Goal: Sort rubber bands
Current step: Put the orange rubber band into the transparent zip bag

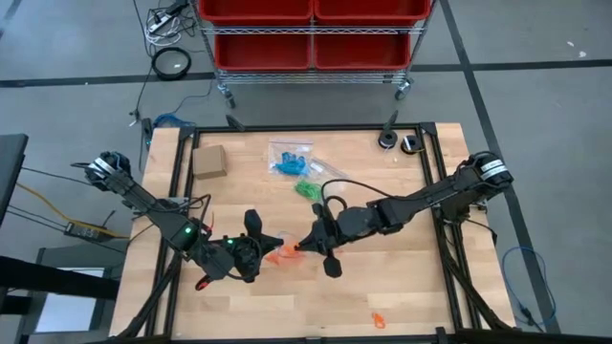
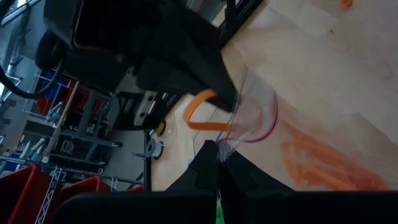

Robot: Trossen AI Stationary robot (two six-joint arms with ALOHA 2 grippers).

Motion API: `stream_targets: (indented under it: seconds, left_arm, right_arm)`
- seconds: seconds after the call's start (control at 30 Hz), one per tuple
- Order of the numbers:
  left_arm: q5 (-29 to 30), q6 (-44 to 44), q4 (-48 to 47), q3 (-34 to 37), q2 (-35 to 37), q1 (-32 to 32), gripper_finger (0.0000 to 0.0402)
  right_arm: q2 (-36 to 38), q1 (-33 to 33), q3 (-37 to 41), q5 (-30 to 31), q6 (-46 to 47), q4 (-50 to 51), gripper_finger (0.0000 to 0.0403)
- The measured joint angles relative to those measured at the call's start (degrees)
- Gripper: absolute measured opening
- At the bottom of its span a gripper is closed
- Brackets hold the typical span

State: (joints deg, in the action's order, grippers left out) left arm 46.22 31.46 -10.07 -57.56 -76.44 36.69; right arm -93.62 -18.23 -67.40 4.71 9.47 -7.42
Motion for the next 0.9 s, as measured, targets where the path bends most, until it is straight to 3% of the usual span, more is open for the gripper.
stream_targets:
  seconds: [0.47,0.9]
  left_arm:
    - [0.7,0.0,0.3,0.0,0.0,0.0,0.0006]
    - [3.2,0.0,7.0,0.0,0.0,0.0,0.0006]
  right_arm:
    - [0.0,1.5,0.0,-3.8,0.0,3.1,0.0]
    - [0.0,1.2,0.0,-6.8,-1.0,3.2,0.001]
